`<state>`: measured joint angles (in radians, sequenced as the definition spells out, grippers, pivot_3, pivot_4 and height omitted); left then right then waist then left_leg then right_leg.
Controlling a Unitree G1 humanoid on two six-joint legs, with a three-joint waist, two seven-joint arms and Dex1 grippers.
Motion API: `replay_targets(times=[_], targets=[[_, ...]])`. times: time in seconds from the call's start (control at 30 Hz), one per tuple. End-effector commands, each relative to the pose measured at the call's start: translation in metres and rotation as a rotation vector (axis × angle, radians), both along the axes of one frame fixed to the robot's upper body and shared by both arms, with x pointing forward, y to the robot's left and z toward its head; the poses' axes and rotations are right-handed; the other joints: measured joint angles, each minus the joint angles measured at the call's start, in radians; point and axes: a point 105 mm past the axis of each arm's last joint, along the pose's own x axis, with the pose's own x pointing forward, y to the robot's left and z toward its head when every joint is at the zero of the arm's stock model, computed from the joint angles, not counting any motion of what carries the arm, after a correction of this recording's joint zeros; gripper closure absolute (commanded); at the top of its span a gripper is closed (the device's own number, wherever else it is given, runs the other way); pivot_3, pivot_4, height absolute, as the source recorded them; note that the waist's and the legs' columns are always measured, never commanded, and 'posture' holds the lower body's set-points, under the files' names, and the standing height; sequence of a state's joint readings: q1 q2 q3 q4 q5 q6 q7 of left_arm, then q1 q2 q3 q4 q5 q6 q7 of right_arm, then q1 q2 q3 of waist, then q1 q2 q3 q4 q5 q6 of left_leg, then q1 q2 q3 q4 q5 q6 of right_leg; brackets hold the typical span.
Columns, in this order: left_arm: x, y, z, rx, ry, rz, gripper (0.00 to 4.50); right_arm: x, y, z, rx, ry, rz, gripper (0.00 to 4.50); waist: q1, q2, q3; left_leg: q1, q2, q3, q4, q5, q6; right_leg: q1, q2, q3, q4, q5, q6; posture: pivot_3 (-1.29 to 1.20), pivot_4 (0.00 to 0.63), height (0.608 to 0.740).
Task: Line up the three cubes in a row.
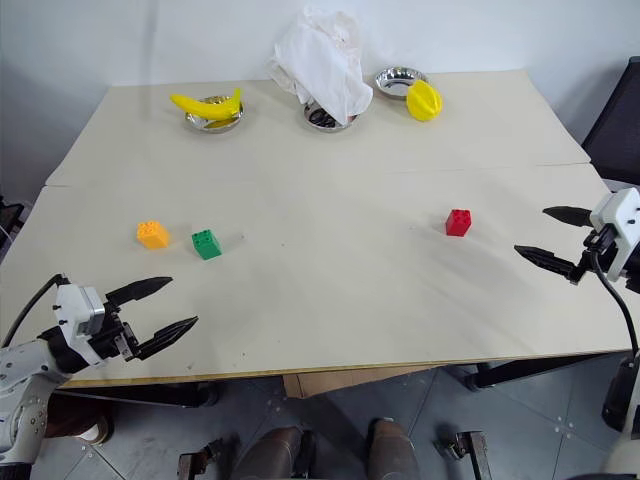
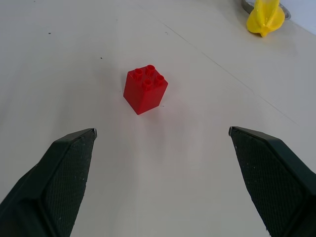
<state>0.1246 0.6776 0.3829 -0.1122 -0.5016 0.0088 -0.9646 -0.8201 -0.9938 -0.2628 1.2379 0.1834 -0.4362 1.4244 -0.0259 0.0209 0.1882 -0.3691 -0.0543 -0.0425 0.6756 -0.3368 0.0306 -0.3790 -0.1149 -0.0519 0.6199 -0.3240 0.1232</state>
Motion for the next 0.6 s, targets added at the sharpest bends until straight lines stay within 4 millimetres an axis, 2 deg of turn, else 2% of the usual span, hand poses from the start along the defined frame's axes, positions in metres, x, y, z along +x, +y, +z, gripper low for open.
replay_targets(times=[0.03, 0.23, 0.4, 0.53, 0.6], targets=[[-0.001, -0.003, 0.012, 0.037, -0.049, -0.016, 0.01, 0.002, 0.002, 0.014, -0.005, -0.059, 0.011, 0.0, 0.0, 0.0, 0.0, 0.0, 0.0, 0.0, 0.0, 0.0, 0.0, 0.0, 0.0, 0.0, 0.0, 0.0, 0.0, 0.0, 0.15, 0.74], [-0.006, -0.014, 0.01, 0.021, 0.016, -0.117, 0.01, -0.007, -0.013, 0.016, 0.019, -0.069, -0.047, 0.0, 0.001, 0.0, 0.0, 0.0, 0.0, 0.0, 0.0, 0.0, 0.0, 0.0, 0.0, 0.0, 0.0, 0.0, 0.0, 0.0, 0.15, 0.74], [-0.014, -0.043, 0.025, -0.015, 0.029, -0.281, 0.01, -0.017, -0.032, 0.012, 0.036, -0.06, -0.136, 0.0, 0.004, 0.0, 0.0, 0.0, 0.0, -0.001, 0.0, 0.0, 0.0, 0.0, 0.0, 0.0, 0.0, 0.0, 0.0, 0.0, 0.15, 0.74], [-0.016, -0.049, 0.029, -0.022, 0.037, -0.312, 0.01, -0.019, -0.031, 0.009, 0.039, -0.056, -0.132, 0.0, -0.001, 0.0, 0.0, 0.0, 0.0, 0.0, 0.001, 0.0, 0.0, 0.0, 0.0, 0.0, 0.0, 0.0, 0.0, 0.0, 0.15, 0.74], [-0.016, -0.048, 0.028, -0.025, 0.046, -0.307, 0.01, -0.013, -0.018, 0.008, 0.043, -0.053, -0.072, 0.0, -0.005, 0.001, 0.0, 0.0, 0.0, 0.0, 0.0, 0.0, 0.0, 0.0, 0.0, 0.0, 0.0, 0.0, 0.0, 0.0, 0.15, 0.74]])
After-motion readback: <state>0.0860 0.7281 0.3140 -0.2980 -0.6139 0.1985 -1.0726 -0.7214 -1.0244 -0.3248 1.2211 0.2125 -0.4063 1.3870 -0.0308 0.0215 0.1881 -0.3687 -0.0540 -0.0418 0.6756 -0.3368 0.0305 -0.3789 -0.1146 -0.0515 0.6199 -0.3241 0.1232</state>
